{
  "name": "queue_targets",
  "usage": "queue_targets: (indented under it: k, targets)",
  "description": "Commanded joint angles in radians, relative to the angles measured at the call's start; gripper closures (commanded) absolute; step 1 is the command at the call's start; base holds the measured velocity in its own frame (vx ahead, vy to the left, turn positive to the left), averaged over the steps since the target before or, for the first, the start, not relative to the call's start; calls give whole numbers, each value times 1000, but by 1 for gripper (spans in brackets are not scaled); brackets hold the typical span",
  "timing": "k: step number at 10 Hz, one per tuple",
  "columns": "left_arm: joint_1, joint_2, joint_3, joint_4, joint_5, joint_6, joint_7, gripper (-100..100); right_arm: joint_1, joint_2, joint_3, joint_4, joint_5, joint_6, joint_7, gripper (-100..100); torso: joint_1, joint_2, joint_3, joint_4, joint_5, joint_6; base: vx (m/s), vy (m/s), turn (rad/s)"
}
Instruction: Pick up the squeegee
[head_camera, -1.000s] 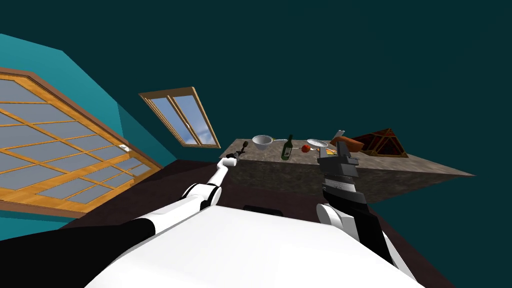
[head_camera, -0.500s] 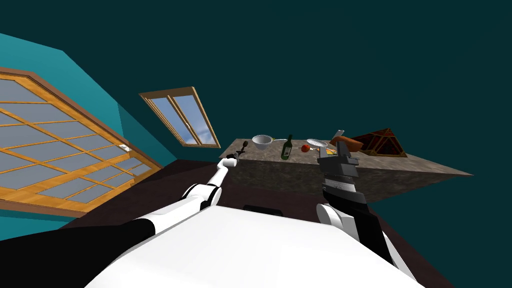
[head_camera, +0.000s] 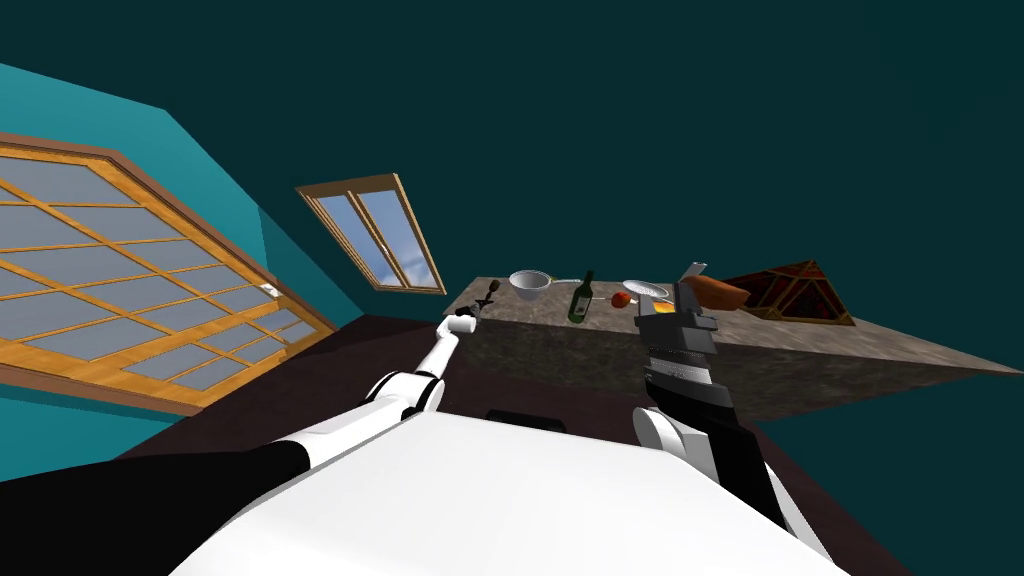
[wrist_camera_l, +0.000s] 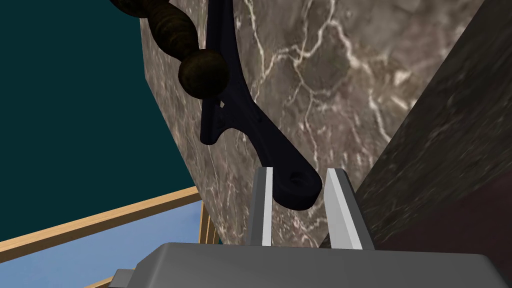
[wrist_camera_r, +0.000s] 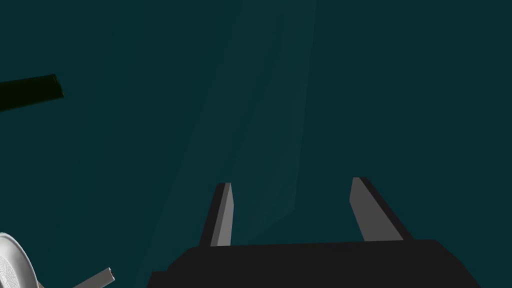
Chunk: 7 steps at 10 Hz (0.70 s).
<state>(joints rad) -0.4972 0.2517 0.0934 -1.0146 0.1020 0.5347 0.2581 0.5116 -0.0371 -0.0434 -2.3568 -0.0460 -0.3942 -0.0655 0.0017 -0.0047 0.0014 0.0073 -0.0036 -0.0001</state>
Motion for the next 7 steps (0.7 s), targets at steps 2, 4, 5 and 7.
queue_targets:
  k: [2, 4, 5, 7]
  targets:
    - [27, -20, -14, -65, -11, 31, 1, 100, 0, 0, 0, 0, 0, 0, 0, 0, 0, 1, 1, 0, 0, 0, 14, 6, 76]
    - [49, -39, -26, -119, -21, 59, 2, 100, 0, 0, 0, 0, 0, 0, 0, 0, -1, 2, 1, 1, -1, -1, 22, 6, 111]
    - [59, -48, -33, -146, -27, 73, 2, 100, 0, 0, 0, 0, 0, 0, 0, 0, -1, 2, 2, 1, -1, -1, 24, 6, 103]
    - [56, -43, -29, -135, -24, 69, 2, 0, 0, 0, 0, 0, 0, 0, 0, 0, -1, 3, 2, 2, -1, 0, 6, 1, 8]
